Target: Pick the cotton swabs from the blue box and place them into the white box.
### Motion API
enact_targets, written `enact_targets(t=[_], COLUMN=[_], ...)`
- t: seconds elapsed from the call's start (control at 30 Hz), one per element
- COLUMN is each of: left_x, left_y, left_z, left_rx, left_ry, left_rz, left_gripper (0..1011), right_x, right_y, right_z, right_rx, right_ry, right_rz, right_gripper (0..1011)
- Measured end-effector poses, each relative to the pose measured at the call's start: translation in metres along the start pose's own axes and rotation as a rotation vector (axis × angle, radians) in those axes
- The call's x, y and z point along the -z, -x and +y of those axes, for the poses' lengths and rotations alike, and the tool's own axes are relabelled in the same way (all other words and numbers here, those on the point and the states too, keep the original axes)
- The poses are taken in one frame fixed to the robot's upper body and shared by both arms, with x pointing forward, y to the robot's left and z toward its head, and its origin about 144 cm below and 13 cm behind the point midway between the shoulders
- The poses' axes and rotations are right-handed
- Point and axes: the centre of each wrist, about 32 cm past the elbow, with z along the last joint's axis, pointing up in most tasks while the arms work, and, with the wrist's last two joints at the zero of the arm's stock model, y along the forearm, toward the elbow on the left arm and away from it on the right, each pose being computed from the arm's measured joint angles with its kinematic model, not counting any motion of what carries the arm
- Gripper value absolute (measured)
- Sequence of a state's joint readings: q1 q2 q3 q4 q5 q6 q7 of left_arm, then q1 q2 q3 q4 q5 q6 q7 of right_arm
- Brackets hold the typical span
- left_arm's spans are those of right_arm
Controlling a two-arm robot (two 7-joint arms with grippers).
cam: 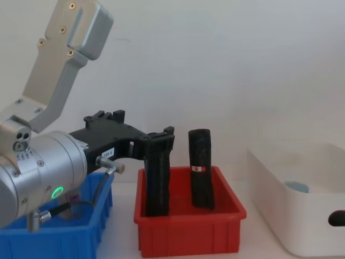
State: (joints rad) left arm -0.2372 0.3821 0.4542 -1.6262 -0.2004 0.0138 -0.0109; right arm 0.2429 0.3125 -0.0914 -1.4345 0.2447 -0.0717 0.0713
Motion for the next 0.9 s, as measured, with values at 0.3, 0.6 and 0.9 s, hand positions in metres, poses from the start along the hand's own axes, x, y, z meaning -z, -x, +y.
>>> enact_targets(t=[0.3,0.6,0.9], left_x=[0.0,0.0,0.0], left_y=[0.0,0.0,0.0], left_z=[0.0,0.0,0.0], left_rx=[0.0,0.0,0.0], left_ry=[0.0,0.0,0.0], left_rz=[0.0,0.0,0.0], left_gripper=[1004,1004,1004], right_x=[0.0006,0.001,0.0013], right_y=[-0.0001,-0.0002,-0.0002], right_z=[-0.0003,-0.0006,-0.0007], right_rx=[-0.003,-0.004,-0.005], right_ry=[-0.004,-0.005,-0.006], right_rz=[0.002,0.002,0.002], right_gripper=[1002,1002,1002])
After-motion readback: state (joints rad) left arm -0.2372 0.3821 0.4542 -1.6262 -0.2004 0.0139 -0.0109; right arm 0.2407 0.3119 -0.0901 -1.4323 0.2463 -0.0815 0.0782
